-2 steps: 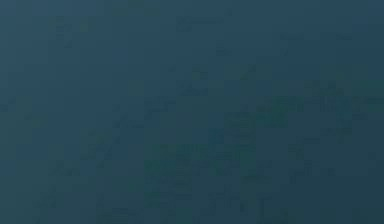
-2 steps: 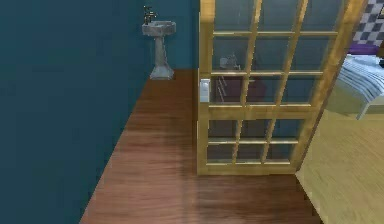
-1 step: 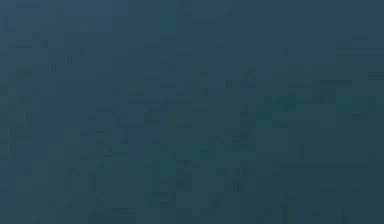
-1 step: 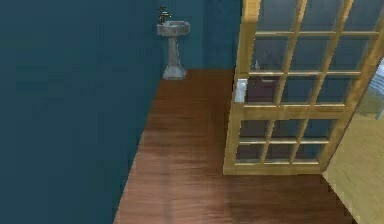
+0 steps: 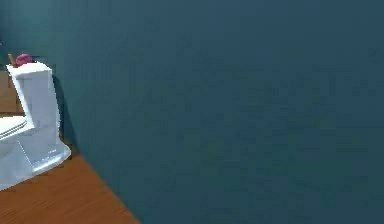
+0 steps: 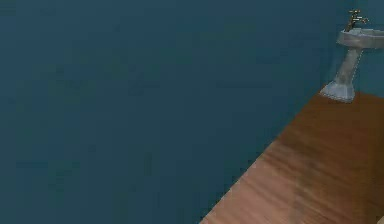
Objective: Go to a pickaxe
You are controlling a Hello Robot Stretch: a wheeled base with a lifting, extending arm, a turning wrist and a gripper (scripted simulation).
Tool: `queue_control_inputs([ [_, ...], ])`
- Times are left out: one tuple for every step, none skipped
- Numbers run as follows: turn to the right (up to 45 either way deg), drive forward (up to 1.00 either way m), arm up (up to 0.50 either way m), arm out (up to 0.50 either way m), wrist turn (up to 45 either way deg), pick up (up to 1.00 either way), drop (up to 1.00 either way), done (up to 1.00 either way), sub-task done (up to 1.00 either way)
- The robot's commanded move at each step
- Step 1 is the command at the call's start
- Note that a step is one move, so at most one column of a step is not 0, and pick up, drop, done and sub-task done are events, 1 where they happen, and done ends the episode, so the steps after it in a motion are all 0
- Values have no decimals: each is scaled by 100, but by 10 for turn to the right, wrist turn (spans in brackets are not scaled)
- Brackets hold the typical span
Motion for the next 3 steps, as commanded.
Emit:
queue_control_inputs([
  [-420,0,0,0,0,0,0,0,0],
  [0,60,0,0,0,0,0,0,0],
  [-390,0,0,0,0,0,0,0,0],
])
